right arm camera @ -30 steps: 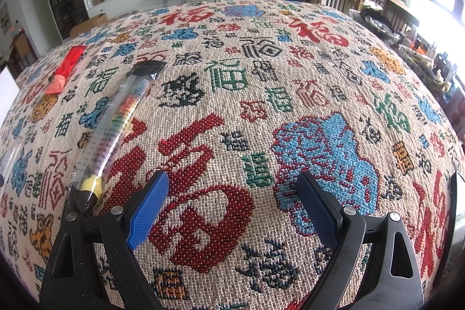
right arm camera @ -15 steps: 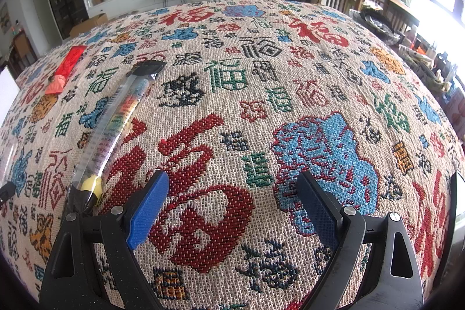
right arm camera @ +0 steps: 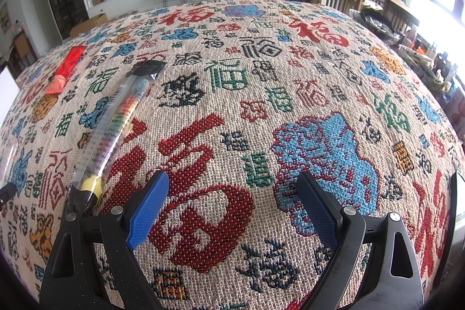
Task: Organize snacks
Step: 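Lift the clear-wrapped stick off the rug with the left gripper, then grasp the clear candy tube with the right gripper while the left holds the stick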
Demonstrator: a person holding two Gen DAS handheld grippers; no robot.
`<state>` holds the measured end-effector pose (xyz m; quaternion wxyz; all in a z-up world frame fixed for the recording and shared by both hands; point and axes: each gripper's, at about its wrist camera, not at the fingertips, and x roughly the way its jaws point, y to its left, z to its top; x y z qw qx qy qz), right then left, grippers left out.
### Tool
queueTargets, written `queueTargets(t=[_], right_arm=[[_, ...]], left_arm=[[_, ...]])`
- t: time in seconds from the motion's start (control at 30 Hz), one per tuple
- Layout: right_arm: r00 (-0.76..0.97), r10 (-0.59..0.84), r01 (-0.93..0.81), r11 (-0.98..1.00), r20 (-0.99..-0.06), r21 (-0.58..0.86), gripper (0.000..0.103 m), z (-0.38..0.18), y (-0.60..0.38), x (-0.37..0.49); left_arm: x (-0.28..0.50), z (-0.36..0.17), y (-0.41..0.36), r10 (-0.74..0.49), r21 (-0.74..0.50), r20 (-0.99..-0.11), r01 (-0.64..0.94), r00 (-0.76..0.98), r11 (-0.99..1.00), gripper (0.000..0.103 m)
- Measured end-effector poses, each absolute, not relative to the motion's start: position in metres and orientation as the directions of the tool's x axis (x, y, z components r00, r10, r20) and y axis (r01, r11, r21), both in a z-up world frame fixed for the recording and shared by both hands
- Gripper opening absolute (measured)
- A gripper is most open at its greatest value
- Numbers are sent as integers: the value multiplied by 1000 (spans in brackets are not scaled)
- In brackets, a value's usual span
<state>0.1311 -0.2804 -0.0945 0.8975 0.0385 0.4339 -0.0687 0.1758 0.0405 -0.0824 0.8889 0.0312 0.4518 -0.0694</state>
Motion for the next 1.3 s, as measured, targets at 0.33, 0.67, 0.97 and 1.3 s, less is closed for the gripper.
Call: queueTargets(t=[0.33, 0.67, 0.97, 1.3], right_arm=[[614, -89, 156, 988, -784, 10, 92, -94, -281, 130], [612, -71, 145, 989, -787, 24, 95, -97, -277, 133], [473, 289, 167, 898, -832, 407, 94, -67, -280, 174], [223, 225, 108, 961, -948, 254, 94, -89, -195, 238]], left_arm=[[176, -83, 41, -95, -7, -807, 152, 583, 988, 103], [176, -83, 41, -98, -10, -807, 152, 582, 988, 103], [179, -81, 42, -126, -23, -821, 189, 556, 982, 103], [191, -66, 78, -279, -221, -880, 188, 386, 957, 95]])
